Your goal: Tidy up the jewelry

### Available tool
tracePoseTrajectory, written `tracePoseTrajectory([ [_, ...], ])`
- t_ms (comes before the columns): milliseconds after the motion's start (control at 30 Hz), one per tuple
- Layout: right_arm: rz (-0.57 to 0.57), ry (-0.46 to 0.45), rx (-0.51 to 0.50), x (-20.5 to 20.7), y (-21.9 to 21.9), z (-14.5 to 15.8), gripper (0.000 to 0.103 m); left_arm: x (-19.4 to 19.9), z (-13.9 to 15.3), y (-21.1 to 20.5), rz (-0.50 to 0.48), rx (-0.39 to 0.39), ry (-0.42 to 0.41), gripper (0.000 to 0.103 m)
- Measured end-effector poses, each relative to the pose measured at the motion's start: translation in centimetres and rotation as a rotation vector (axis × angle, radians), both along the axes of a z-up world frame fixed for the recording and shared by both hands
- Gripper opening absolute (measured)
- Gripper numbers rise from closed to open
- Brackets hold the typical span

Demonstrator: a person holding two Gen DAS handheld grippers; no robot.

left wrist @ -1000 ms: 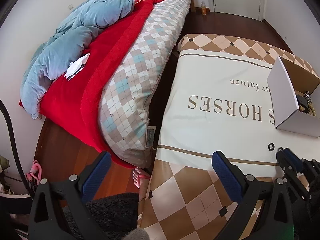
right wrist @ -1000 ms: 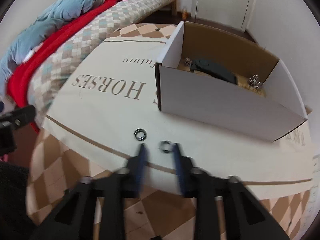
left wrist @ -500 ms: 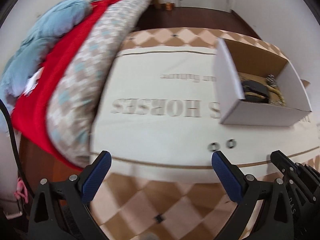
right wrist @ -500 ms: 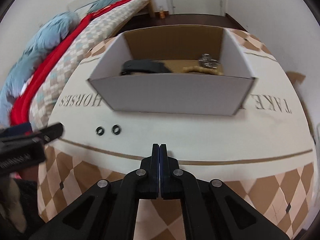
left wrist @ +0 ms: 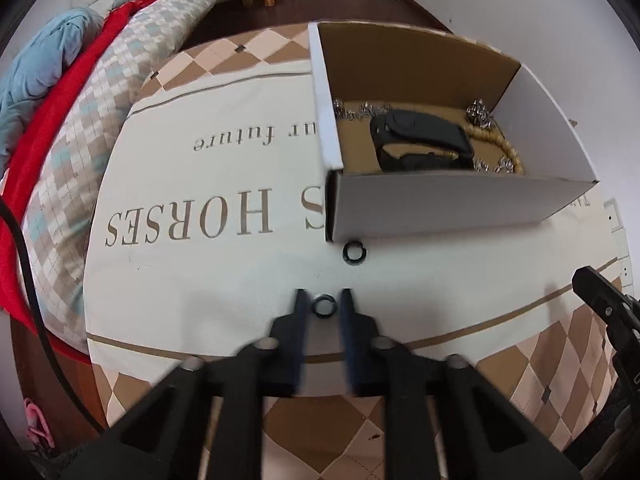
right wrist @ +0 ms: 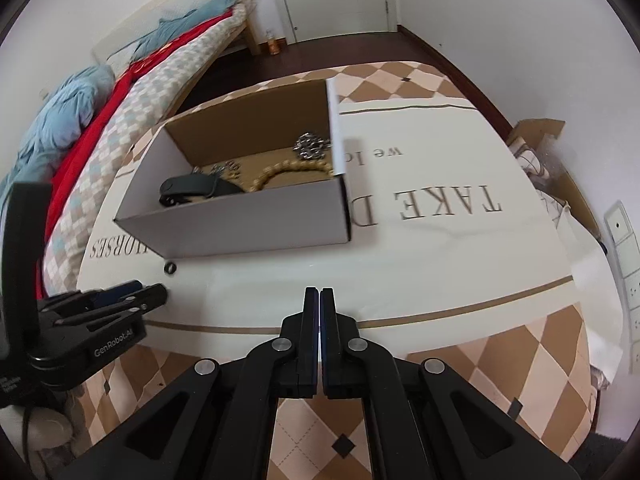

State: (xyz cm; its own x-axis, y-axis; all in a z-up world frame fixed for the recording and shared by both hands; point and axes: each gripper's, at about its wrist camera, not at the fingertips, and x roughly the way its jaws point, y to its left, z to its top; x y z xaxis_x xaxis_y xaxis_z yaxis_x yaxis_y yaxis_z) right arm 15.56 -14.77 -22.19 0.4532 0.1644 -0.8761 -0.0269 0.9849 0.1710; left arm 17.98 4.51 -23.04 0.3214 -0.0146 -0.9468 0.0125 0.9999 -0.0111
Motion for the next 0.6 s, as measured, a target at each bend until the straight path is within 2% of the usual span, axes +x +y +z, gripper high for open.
tracePoseTrajectory([
  [167, -0.002, -0.008, 0.013, -0.1, 0.1, 0.3, 0.001, -0.6, 0.5, 1.0, 0.018, -0.005, -0.02, 0.01],
  [367, 0.089, 0.009, 0.116, 0.6, 3.7, 0.0, 0.002, -2.3, 2.5, 6.2, 0.105, -0.017, -0.057, 0.01],
  [467, 0.165, 0.011, 0.148, 1.2, 7.1, -0.7, 0.018, -2.9, 2.9, 8.3, 0.143, -0.011, -0.057, 0.01],
  [500, 0.186, 0.01, 0.153, 1.3, 8.2, -1.0, 0.027, -3.1, 3.0, 9.0, 0.157, -0.009, -0.057, 0.01],
  [533, 0.202, 0.004, 0.148, 1.5, 9.3, -1.2, 0.03, -3.3, 3.0, 9.7, 0.17, -0.005, -0.056, 0.01],
  [600, 0.238, -0.014, 0.129, 1.9, 11.6, -1.5, 0.03, -3.5, 3.0, 10.9, 0.192, -0.003, -0.056, 0.01],
])
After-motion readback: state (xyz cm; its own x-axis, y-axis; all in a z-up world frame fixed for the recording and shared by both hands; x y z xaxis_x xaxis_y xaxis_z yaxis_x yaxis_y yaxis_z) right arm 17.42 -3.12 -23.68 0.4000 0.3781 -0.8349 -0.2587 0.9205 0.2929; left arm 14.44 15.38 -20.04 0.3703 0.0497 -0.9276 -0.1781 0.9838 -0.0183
